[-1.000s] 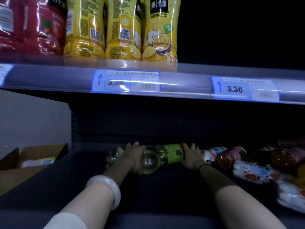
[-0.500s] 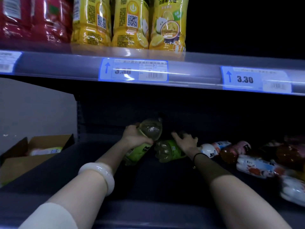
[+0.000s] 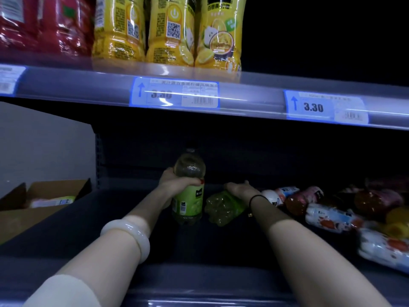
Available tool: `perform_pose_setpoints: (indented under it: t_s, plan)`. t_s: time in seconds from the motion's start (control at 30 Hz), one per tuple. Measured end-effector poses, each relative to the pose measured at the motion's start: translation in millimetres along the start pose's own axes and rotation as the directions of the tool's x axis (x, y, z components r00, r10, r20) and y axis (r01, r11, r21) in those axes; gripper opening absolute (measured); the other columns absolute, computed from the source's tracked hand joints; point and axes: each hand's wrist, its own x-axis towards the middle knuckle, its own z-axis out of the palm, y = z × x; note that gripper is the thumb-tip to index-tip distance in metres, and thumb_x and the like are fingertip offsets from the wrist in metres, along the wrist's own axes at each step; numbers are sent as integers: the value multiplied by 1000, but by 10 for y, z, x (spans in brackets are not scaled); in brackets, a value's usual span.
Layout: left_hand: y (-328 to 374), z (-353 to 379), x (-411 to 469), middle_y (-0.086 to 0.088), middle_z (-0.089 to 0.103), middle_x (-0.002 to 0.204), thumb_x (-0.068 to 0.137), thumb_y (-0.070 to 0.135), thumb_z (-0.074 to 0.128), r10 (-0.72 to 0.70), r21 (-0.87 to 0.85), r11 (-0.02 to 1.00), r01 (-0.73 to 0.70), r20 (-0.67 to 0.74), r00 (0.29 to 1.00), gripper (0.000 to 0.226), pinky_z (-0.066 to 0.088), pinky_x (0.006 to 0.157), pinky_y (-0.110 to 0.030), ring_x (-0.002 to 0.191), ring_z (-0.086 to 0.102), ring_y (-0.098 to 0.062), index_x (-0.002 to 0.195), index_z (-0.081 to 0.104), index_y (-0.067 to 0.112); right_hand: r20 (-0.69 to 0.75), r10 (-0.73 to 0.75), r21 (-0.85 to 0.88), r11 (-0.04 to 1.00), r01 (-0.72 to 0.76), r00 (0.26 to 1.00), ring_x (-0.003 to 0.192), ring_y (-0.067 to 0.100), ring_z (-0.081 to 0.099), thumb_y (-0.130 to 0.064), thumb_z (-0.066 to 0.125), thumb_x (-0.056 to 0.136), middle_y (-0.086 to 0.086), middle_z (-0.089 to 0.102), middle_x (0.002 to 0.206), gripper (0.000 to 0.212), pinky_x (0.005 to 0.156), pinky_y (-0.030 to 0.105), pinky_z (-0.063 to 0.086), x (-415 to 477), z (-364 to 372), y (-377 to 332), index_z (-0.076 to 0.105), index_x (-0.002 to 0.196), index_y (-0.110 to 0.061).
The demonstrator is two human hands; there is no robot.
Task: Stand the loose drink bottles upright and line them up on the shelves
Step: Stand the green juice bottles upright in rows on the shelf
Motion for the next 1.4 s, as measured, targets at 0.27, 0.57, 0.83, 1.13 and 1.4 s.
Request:
perform_pose_setpoints:
  t_s: [0.27, 0.57, 0.83, 1.13, 1.4]
  plan:
    - [11, 49, -83, 1, 60, 97, 66, 18, 83, 7, -1, 1000, -7, 58, 998, 58, 41, 56, -22, 77, 55, -7, 112, 49, 18, 192, 0, 39, 999, -8, 981, 116, 29, 56, -27, 69, 58, 18, 54, 130, 81, 91, 33, 48, -148, 55, -112, 46, 132, -2]
    - [23, 165, -299, 4, 62, 99, 67, 22, 83, 15, -20, 1000, -13, 104, 995, 49, 44, 68, -26, 86, 58, -11, 105, 52, 25, 240, -60, 106, 994, 36, 969, 64, 16, 53, -28, 55, 88, 3, 57, 71, 24, 61, 25, 42, -587, -138, 110, 57, 69, -14]
    - [-19, 159, -754, 2, 65, 102, 60, 12, 86, 141, -104, 985, -138, 26, 990, 59, 51, 76, -27, 91, 63, -12, 108, 52, 21, 34, -179, 794, 603, 82, 983, 75, 30, 72, -21, 79, 68, 18, 72, 95, 53, 57, 32, 57, -970, -96, 650, 58, 113, -2]
    - [50, 97, -1450, 1, 67, 101, 55, 11, 89, 355, -24, 935, -355, 11, 935, 70, 52, 77, -24, 92, 65, -12, 112, 51, 18, -502, -406, 483, 601, 637, 764, 89, -2, 60, 1, 86, 55, -6, 61, 100, 81, 69, 10, 49, -1992, -52, 747, 40, 120, -12]
    - [416, 211, -2155, 5, 66, 95, 55, 10, 90, 452, -82, 889, -451, -3, 892, 64, 52, 70, -15, 83, 62, -2, 108, 54, 10, -558, -453, 461, 528, 714, 695, 90, -1, 58, 11, 83, 53, -5, 58, 101, 78, 76, 12, 48, -2680, -417, 989, 39, 114, -12]
